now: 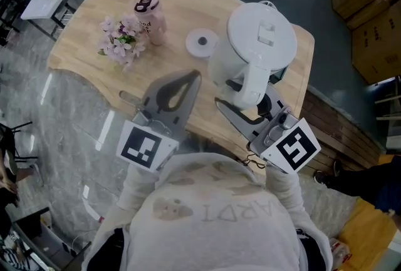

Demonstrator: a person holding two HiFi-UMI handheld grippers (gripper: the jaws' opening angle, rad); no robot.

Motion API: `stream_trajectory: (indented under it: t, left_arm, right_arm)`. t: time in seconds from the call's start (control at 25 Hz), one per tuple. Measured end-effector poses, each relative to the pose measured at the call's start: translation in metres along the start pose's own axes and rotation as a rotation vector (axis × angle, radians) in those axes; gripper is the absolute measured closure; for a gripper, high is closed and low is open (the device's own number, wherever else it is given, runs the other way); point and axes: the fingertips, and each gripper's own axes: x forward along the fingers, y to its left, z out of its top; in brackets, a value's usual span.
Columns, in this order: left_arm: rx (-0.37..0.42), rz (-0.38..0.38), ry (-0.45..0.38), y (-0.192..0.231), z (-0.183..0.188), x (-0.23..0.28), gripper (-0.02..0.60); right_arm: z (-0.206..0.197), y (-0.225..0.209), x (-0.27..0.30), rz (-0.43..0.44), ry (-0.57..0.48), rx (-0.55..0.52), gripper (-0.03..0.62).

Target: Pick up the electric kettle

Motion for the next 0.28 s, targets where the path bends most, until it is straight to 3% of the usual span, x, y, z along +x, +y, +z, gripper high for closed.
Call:
stream_trajectory:
  t: [0.28]
  left_arm:
    - [-0.002, -0.015, 0.004, 0.0037, -0.0051, 0.0042, 0.566]
  right_arm:
    - [-0.0006, -0.0020, 0.0059, 0.000, -0.003, -0.005, 0.451]
